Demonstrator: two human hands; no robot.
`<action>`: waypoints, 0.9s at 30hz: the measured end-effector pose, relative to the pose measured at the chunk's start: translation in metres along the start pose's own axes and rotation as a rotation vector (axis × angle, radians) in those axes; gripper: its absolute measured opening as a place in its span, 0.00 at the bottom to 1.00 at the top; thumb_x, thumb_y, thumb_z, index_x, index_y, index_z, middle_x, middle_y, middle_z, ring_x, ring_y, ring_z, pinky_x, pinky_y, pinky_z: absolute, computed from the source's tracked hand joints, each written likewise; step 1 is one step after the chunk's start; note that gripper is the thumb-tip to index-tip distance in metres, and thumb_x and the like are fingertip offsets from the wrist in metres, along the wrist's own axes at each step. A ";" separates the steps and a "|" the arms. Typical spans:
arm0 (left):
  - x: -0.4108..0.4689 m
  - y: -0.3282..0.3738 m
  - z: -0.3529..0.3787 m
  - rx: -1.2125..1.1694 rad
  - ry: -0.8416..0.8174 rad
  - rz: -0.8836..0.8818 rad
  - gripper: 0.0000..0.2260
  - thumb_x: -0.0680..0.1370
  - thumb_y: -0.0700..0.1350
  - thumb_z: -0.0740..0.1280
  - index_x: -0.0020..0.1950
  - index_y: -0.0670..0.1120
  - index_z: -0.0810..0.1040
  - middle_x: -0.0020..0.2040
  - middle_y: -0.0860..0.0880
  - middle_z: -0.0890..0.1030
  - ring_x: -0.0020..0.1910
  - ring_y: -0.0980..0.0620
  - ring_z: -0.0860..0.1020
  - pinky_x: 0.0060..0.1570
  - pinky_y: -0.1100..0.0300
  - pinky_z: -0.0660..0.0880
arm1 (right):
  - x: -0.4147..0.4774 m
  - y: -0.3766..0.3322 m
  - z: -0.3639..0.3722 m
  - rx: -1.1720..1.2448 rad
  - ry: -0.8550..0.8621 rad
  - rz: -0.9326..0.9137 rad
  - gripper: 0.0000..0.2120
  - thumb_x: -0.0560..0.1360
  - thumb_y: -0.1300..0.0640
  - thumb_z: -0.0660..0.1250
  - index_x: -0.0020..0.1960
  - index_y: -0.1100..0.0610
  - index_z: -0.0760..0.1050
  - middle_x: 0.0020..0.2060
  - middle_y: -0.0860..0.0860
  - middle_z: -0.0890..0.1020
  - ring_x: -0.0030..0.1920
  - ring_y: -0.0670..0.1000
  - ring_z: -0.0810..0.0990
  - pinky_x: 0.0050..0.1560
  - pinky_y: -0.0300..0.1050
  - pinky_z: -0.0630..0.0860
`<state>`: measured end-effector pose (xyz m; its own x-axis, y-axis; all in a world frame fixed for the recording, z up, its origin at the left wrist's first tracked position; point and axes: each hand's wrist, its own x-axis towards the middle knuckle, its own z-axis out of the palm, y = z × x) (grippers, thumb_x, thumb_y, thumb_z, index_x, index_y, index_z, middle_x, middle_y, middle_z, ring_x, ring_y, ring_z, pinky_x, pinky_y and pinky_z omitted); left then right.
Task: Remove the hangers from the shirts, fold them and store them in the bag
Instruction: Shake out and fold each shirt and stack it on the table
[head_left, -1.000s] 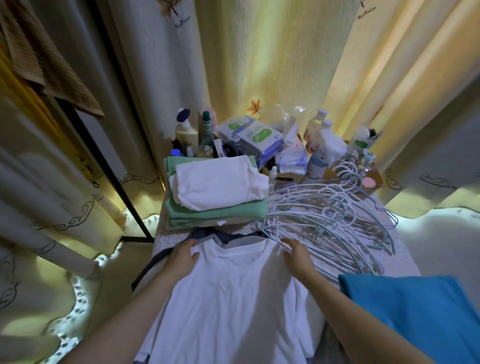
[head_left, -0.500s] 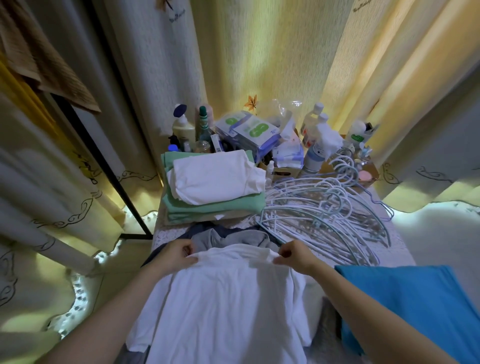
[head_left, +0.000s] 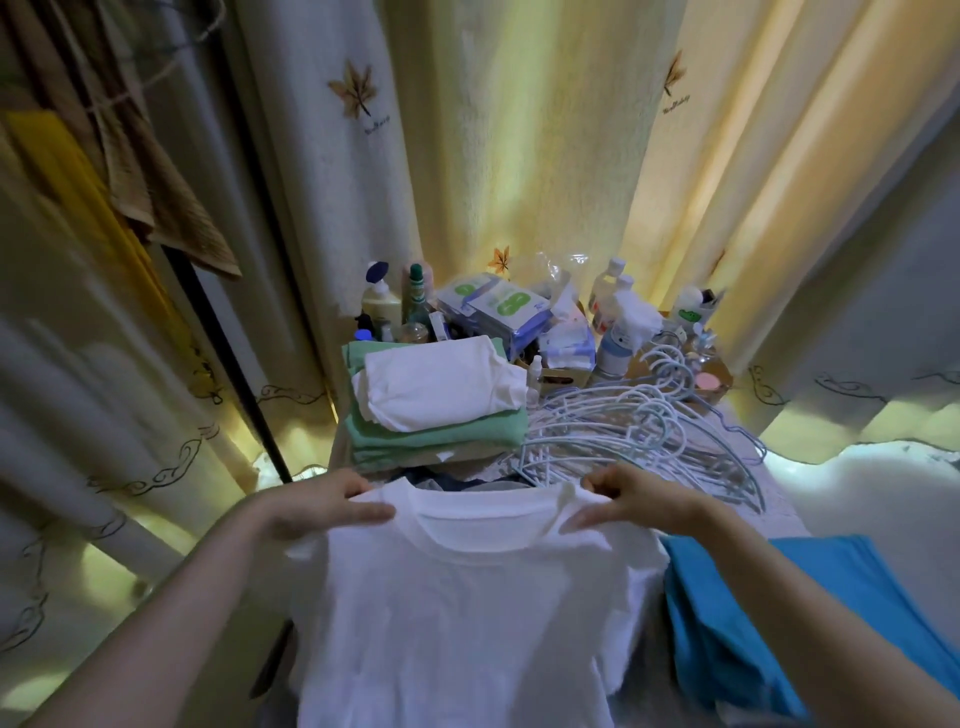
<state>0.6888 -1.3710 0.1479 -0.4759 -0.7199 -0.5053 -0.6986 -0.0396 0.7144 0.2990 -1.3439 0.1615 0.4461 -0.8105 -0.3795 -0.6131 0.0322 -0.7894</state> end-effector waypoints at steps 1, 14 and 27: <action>-0.011 0.011 -0.008 -0.027 0.026 0.018 0.19 0.66 0.66 0.69 0.33 0.50 0.77 0.33 0.56 0.79 0.33 0.58 0.76 0.34 0.67 0.70 | -0.010 -0.012 -0.007 0.081 -0.008 -0.027 0.15 0.68 0.49 0.74 0.35 0.53 0.70 0.30 0.46 0.71 0.33 0.44 0.70 0.33 0.38 0.68; -0.036 0.106 0.107 -0.459 0.881 0.095 0.08 0.76 0.44 0.69 0.39 0.42 0.81 0.35 0.44 0.82 0.35 0.53 0.74 0.32 0.64 0.67 | -0.015 -0.101 0.102 0.575 0.483 0.089 0.15 0.76 0.53 0.68 0.33 0.54 0.68 0.27 0.50 0.71 0.24 0.46 0.69 0.22 0.36 0.63; -0.043 0.092 0.147 -0.471 0.758 0.178 0.10 0.80 0.46 0.63 0.42 0.52 0.80 0.36 0.52 0.81 0.36 0.63 0.79 0.33 0.73 0.71 | -0.025 -0.112 0.140 0.860 0.368 -0.015 0.07 0.79 0.61 0.62 0.44 0.64 0.73 0.30 0.54 0.75 0.31 0.49 0.77 0.35 0.43 0.79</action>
<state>0.5667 -1.2417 0.1640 0.0392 -0.9987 -0.0340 -0.2783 -0.0436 0.9595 0.4475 -1.2459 0.1917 0.1253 -0.9439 -0.3057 0.1497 0.3226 -0.9346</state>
